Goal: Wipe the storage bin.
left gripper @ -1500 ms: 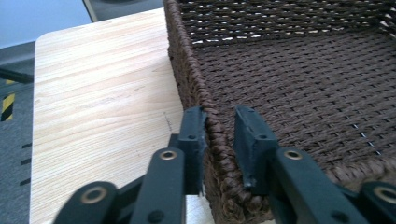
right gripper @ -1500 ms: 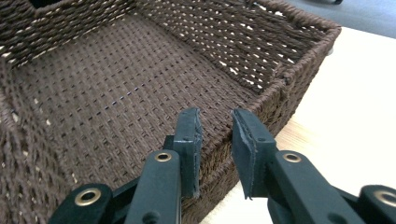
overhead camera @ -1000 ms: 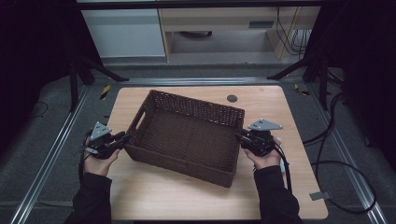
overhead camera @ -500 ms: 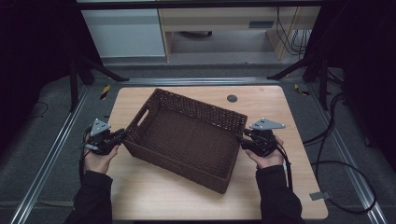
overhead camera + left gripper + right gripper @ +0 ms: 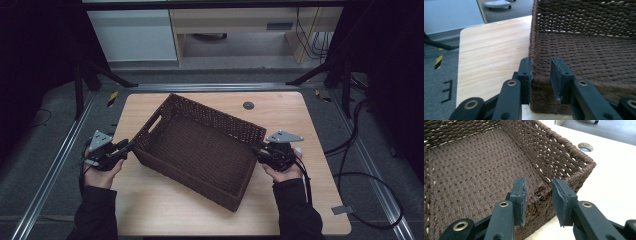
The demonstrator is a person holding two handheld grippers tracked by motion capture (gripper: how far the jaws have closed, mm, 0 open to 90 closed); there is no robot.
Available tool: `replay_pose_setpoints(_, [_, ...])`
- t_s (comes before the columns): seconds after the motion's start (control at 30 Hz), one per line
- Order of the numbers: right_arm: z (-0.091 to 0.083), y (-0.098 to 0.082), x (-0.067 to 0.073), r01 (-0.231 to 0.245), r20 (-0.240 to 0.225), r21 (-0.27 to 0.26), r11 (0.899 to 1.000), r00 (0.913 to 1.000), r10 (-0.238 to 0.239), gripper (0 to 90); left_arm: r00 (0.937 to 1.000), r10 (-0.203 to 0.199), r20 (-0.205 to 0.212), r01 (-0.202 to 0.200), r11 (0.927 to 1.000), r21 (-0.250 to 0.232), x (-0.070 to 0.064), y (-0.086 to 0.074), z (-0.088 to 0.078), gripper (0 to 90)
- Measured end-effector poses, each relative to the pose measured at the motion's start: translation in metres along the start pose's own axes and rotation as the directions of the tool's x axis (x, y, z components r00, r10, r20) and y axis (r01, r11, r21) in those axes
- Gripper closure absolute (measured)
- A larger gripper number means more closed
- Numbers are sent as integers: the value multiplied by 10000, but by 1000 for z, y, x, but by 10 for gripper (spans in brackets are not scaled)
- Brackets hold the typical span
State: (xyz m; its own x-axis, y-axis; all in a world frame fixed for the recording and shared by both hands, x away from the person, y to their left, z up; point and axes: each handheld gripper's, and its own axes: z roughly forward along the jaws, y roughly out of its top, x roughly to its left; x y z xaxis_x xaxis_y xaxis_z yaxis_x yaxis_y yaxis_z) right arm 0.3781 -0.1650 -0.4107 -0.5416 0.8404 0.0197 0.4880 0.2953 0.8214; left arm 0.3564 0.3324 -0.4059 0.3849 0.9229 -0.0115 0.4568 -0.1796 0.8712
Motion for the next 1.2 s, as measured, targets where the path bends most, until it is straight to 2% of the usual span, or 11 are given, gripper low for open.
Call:
replay_pose_setpoints(0.1, [-3, -2, 5, 10, -26, 23, 10000, 10000, -9, 638, 9995, -136, 274, 136, 9999, 8, -6, 0, -2, 655])
replay_pose_setpoints(0.17, [-6, -2, 8, 63, -82, 53, 10000, 9999, -62, 635, 9993, -6, 371, 1, 9999, 148, -11, -1, 1, 635])
replay_pose_setpoints(0.27, [-8, -1, 8, 171, -284, 159, 9997, 9995, -167, 620, 9992, 141, 385, -153, 9994, 304, -17, -3, 8, 604])
replay_pose_setpoints(0.37, [-9, 1, 5, 131, -387, -121, 9998, 9992, -136, 580, 9994, 147, 299, -156, 9994, 295, -16, -3, 9, 580])
replay_pose_setpoints(0.47, [-7, 3, 2, 180, -143, -299, 9994, 9997, -184, 546, 9994, 45, 345, -53, 9997, 256, -14, -3, 11, 567])
replay_pose_setpoints(0.57, [-1, 5, -4, 82, 182, -490, 9988, 9998, -73, 509, 9996, 133, 250, -140, 9994, 311, -13, -2, 15, 570])
replay_pose_setpoints(0.73, [5, 4, -10, 32, 414, -439, 9990, 9991, -14, 537, 9996, 280, 3, -280, 9992, 300, -11, 0, 23, 575])
replay_pose_setpoints(0.83, [5, 2, -11, 67, 542, -249, 9997, 9985, -54, 583, 9996, 279, 68, -281, 9992, 267, -12, 0, 21, 561])
replay_pose_setpoints(1.03, [0, 0, -5, -3, 377, -91, 10000, 9993, 6, 594, 9984, 90, 564, -96, 9999, 105, -23, 2, 16, 529])
replay_pose_setpoints(1.13, [-5, -2, -1, -91, 214, -18, 10000, 9997, 91, 591, 9974, 272, 670, -289, 9993, 255, -31, 2, 20, 518])
replay_pose_setpoints(1.2, [-7, -1, -1, -57, 72, 73, 10000, 10000, 56, 589, 9980, 309, 558, -324, 9991, 266, -31, 2, 21, 522])
